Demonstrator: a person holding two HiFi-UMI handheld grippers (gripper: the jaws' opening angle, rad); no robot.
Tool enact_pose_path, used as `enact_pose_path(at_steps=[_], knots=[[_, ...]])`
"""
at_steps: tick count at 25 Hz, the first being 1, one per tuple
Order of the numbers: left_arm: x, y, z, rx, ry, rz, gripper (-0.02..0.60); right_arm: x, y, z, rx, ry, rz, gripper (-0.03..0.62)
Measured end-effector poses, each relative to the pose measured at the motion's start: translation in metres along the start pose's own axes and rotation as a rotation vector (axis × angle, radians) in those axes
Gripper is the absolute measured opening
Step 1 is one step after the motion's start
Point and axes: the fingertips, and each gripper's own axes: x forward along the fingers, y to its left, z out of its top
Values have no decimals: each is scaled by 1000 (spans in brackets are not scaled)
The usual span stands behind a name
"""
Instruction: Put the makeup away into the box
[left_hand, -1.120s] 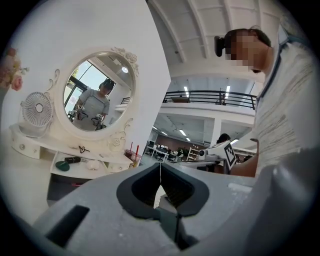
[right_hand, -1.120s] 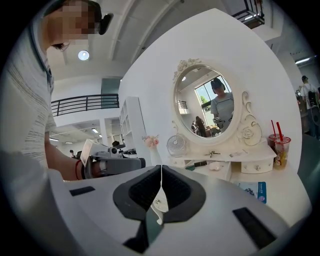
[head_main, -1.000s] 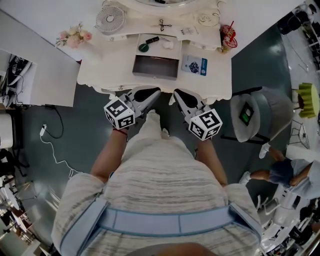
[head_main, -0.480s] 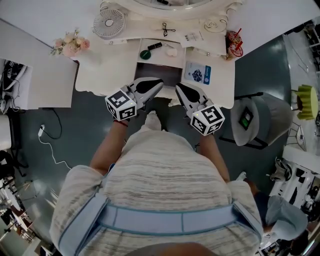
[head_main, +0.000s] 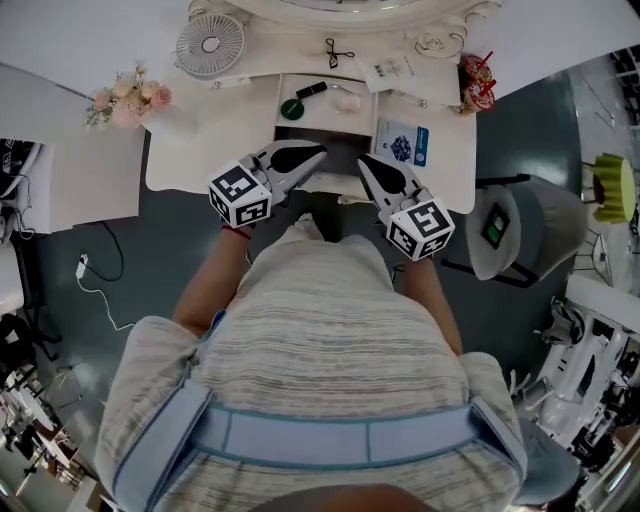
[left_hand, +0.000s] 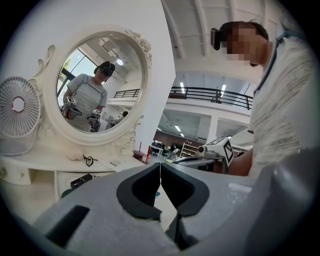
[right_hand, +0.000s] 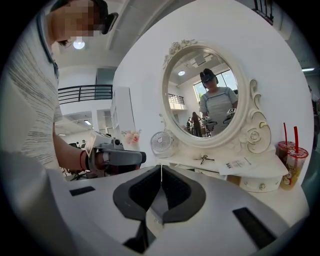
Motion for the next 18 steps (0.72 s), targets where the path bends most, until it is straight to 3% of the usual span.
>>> enact_pose_path(at_steps=[7, 18], knots=[[8, 9, -13, 0, 50, -15, 15, -2, -15, -15, -41, 49, -17, 9], [35, 2, -20, -12, 48, 10, 15, -14, -38, -31, -104, 119, 19, 11]])
